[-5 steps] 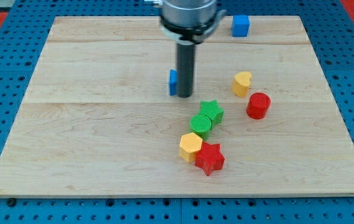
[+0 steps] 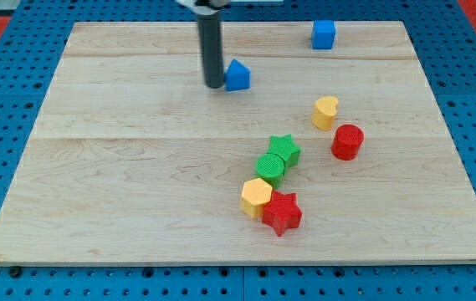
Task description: Move the blue triangle below the blue cube
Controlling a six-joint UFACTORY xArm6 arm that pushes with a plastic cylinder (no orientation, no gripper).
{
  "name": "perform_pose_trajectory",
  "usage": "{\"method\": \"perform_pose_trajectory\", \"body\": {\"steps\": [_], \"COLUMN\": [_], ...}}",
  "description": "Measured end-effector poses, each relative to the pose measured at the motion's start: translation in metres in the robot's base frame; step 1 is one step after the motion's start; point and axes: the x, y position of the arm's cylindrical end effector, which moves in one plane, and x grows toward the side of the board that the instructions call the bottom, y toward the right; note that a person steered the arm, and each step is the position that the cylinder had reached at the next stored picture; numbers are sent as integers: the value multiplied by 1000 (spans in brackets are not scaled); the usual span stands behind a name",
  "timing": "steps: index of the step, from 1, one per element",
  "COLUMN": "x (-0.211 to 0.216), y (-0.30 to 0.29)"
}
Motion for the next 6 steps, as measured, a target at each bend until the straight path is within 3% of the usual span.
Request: {"method": "perform_pose_trajectory", "body": {"steps": [2,4,6], "x": [-4,-51,-51], "y": [55,87,124]}}
